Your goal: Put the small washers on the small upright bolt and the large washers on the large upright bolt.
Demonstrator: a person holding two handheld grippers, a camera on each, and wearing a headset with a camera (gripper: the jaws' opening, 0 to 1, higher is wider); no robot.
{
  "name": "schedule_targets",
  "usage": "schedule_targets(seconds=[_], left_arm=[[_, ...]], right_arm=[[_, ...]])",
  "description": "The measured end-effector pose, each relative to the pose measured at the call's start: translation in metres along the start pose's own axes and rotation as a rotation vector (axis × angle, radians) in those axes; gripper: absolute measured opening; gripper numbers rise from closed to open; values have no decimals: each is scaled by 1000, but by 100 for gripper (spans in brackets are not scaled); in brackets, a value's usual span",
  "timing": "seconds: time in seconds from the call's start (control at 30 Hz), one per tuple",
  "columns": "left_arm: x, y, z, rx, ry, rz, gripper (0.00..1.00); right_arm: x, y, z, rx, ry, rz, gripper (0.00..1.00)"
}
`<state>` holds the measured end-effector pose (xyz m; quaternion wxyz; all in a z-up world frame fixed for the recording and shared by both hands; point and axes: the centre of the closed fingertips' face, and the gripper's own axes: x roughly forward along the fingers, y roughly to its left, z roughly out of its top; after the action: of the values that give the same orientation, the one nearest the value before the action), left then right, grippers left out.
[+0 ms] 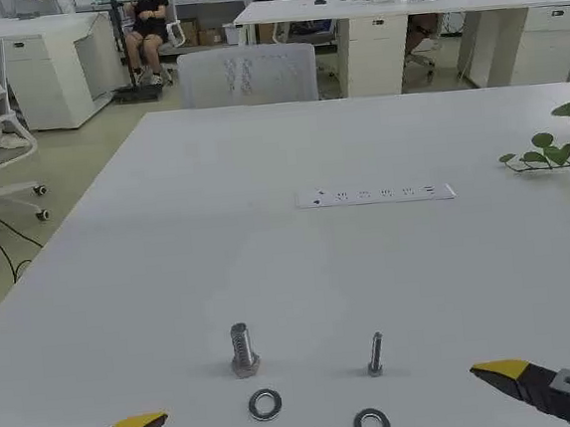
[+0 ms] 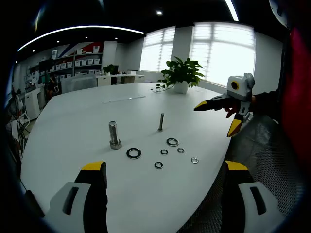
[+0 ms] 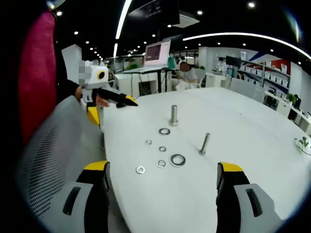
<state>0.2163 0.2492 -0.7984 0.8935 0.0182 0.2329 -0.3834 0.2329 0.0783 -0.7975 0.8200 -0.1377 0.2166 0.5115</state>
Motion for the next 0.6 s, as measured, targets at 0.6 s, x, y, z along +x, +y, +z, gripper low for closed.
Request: schedule_targets(seconds=[0.6], left_arm=[[3, -3, 2, 1, 4, -2, 97]], right_arm=[[0, -1, -1, 5, 6, -2, 91]])
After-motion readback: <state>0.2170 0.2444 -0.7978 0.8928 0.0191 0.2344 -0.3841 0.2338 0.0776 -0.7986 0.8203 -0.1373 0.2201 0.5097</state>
